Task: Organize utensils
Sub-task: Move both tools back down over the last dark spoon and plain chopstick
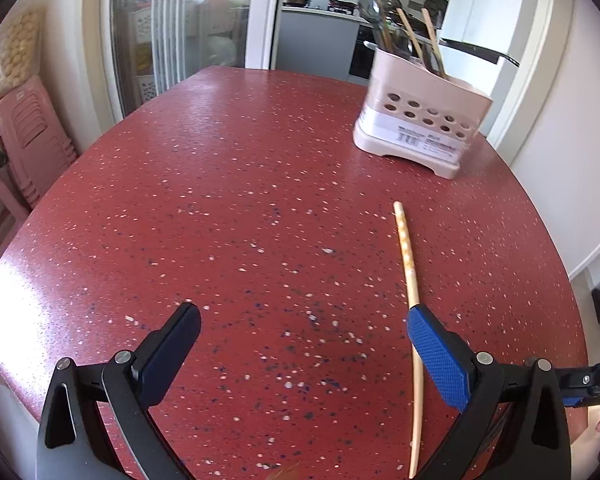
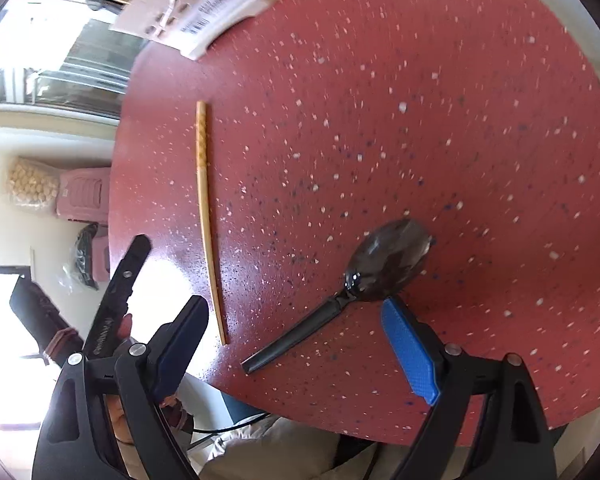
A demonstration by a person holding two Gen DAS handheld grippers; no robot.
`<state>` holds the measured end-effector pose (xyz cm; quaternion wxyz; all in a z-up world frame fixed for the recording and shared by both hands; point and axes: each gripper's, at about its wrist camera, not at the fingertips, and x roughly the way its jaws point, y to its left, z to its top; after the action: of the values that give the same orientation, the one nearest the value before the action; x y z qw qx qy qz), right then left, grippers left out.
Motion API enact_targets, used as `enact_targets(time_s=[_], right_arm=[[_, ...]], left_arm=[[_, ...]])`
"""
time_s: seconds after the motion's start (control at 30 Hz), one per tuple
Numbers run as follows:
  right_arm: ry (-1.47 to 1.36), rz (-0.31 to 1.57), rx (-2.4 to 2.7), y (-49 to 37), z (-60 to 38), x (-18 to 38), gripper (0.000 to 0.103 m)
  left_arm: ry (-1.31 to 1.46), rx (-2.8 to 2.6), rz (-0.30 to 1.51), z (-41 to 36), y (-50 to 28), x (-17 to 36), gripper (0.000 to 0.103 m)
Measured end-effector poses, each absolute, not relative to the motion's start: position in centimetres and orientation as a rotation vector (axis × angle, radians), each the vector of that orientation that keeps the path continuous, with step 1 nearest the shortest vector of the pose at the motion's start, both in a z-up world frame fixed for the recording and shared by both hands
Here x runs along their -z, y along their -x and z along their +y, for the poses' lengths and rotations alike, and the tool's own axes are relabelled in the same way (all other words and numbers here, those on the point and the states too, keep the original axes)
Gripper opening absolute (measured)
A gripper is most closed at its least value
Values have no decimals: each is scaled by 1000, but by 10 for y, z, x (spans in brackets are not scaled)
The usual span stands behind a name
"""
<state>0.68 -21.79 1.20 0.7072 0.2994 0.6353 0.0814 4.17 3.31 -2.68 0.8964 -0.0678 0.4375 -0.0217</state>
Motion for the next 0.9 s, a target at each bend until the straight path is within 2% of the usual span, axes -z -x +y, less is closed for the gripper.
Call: enact_targets(time_s=[0.17, 0.33, 0.67, 0.77, 0.83, 0.9], right_arm=[[-502, 1392, -84, -17, -204, -18, 83], [-292, 1381, -39, -33, -182, -22, 65], [30, 1324, 13, -28, -131, -18, 64], [51, 1315, -18, -30, -128, -19, 60], [86, 1295, -52, -32, -126, -21, 48], [88, 1297, -82, -33, -126, -22, 44]], left_arm=[[149, 32, 899, 40, -42, 26, 103], [148, 32, 907, 40, -46, 29, 103], [132, 37, 906, 34, -50, 29, 103], [131, 37, 902, 36, -48, 28, 103], [132, 38, 901, 36, -48, 28, 103], [131, 38, 902, 36, -48, 28, 103]])
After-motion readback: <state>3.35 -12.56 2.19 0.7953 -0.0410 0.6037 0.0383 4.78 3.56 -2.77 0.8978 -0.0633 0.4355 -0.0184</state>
